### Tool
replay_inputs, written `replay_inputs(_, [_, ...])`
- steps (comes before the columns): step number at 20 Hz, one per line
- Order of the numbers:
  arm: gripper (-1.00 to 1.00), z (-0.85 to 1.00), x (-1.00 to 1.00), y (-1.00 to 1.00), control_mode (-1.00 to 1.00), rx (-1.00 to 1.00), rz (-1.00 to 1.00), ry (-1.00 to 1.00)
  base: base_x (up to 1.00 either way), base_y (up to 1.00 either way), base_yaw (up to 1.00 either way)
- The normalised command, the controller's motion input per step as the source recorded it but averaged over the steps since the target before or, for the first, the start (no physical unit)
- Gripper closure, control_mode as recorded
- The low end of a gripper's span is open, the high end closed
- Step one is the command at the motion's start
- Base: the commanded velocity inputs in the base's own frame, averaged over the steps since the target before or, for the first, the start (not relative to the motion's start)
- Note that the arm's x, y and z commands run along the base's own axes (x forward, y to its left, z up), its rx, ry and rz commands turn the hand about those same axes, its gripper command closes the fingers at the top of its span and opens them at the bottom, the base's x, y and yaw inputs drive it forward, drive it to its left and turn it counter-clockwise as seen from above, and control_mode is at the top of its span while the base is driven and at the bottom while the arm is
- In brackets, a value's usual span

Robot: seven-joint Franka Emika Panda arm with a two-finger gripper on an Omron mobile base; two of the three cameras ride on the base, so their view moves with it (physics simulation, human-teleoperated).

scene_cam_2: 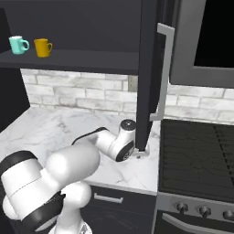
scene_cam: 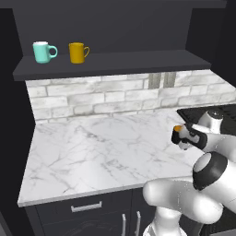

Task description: Pick the mug on the counter and place it in the cabinet with the handle facing the right, like the mugs already inside.

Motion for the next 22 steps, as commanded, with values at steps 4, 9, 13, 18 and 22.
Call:
replay_inputs(4, [-1.0,0.0,0.47,-0.1,-1.0,0.04,0.0,0.0,0.0,0.0,0.0])
replay_inputs(9, [-1.0,-0.01,0.46,-0.1,-1.0,0.0,0.0,0.0,0.0,0.0,0.0])
replay_inputs(13, [-1.0,-0.04,0.43,-0.1,-1.0,0.0,0.0,0.0,0.0,0.0,0.0])
replay_inputs(18, [-1.0,-0.13,0.36,-0.09,-1.0,0.0,0.01,0.0,0.0,0.0,0.0])
replay_inputs(22, [-1.0,-0.32,0.16,-0.06,-1.0,0.0,0.05,0.0,0.0,0.0,0.0])
